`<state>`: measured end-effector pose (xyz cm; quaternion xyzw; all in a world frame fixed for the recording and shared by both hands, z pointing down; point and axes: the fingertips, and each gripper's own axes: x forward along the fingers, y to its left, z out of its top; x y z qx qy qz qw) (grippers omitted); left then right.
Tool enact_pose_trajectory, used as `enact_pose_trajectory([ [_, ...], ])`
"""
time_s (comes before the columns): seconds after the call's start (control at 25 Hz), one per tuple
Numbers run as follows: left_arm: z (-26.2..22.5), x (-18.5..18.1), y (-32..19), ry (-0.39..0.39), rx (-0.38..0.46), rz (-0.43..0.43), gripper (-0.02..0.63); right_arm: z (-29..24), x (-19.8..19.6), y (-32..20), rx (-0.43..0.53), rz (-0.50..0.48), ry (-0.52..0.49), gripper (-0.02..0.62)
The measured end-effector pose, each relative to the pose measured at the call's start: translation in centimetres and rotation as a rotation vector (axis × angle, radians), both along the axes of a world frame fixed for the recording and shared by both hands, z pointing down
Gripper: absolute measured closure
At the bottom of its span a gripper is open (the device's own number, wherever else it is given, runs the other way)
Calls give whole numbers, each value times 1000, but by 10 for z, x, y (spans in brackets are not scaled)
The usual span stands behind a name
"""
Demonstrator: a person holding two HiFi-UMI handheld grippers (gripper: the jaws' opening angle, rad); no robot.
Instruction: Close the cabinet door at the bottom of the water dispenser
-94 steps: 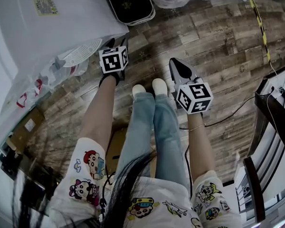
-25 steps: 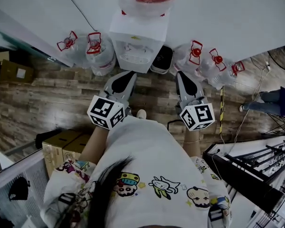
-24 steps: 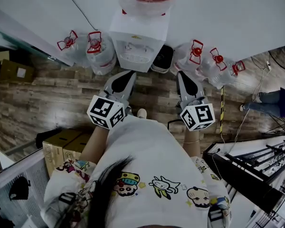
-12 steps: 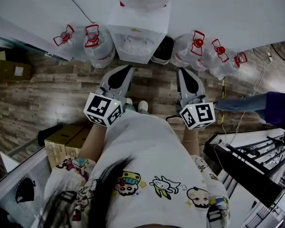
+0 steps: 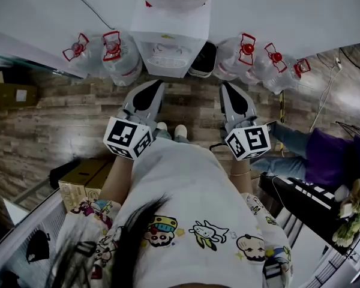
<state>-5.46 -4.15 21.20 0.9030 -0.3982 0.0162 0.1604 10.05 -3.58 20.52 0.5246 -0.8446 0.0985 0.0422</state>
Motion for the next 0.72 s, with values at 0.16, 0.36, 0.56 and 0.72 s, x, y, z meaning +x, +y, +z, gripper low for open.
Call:
enact_pose_trajectory([
  [0.16, 0, 0, -2, -3, 3, -3, 606, 0, 0, -2, -1, 0, -9, 586],
  [0.36, 0, -1, -4, -7, 2, -4, 606, 0, -1, -4, -6, 2, -6, 586],
  [0.56, -1, -2, -4, -12, 10, -5, 606, 1, 2, -1, -10, 6, 1, 586],
  [0.72, -3, -1, -4, -13, 15, -4, 606, 1, 2, 0, -8, 7, 3, 586],
])
